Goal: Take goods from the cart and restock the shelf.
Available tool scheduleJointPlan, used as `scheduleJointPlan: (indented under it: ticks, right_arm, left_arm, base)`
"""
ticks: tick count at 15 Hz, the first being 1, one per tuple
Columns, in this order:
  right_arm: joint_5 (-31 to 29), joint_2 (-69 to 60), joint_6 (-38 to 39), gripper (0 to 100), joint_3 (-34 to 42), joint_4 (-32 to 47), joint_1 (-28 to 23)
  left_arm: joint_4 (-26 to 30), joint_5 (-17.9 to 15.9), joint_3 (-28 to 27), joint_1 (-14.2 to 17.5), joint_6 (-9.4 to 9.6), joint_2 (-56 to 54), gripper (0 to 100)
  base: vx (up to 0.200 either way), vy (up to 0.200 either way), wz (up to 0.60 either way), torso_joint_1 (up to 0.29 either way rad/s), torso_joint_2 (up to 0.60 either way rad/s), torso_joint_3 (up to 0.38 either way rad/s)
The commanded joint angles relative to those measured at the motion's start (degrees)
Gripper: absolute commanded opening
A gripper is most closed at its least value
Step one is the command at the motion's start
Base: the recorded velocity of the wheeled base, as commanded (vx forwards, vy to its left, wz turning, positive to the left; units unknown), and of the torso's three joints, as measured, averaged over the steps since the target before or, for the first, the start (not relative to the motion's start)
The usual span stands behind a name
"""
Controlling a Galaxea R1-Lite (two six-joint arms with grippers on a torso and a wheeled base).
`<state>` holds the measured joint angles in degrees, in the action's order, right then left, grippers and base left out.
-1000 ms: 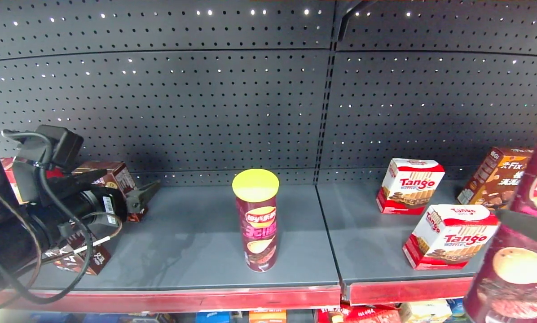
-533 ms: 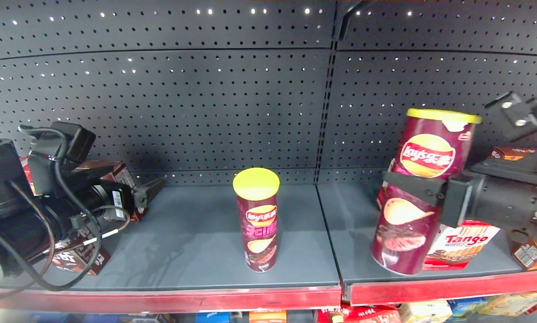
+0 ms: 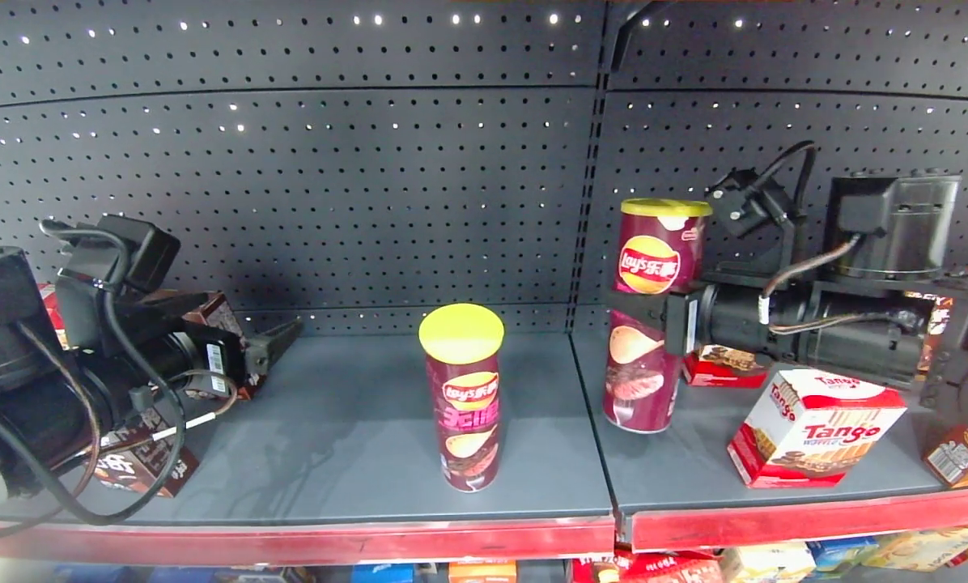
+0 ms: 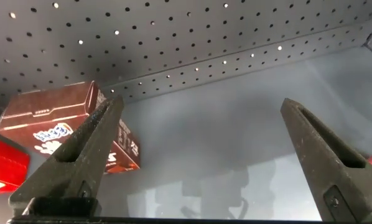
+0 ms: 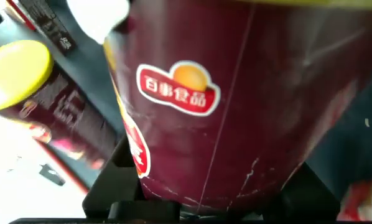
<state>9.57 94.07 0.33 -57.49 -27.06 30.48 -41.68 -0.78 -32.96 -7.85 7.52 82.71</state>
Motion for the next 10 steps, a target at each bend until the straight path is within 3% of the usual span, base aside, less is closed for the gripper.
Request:
scheduleJointPlan:
  ticks: [1, 6, 10]
  right_arm:
    - [0.1, 5.8, -1.3, 0, -3.9, -0.2, 0.3]
    - [-3.1, 16.5, -1.6, 0, -7.4, -16.4, 5.5]
    - [-4.4, 22.5, -1.6, 0, -12.9, -17.6, 7.6]
  left_arm:
    - [-0.1, 0.0, 0.0, -0.1, 0.12, -0.3, 100]
    - [-0.3, 0.0, 0.0, -0.1, 0.21, -0.4, 100]
    - [-0.3, 0.0, 0.4, -0.1, 0.21, -0.6, 100]
  base:
    - [0.000, 0.000, 0.00, 0.000, 0.00, 0.000]
    - [0.000, 0.000, 0.00, 0.000, 0.00, 0.000]
    - [0.000, 0.000, 0.00, 0.000, 0.00, 0.000]
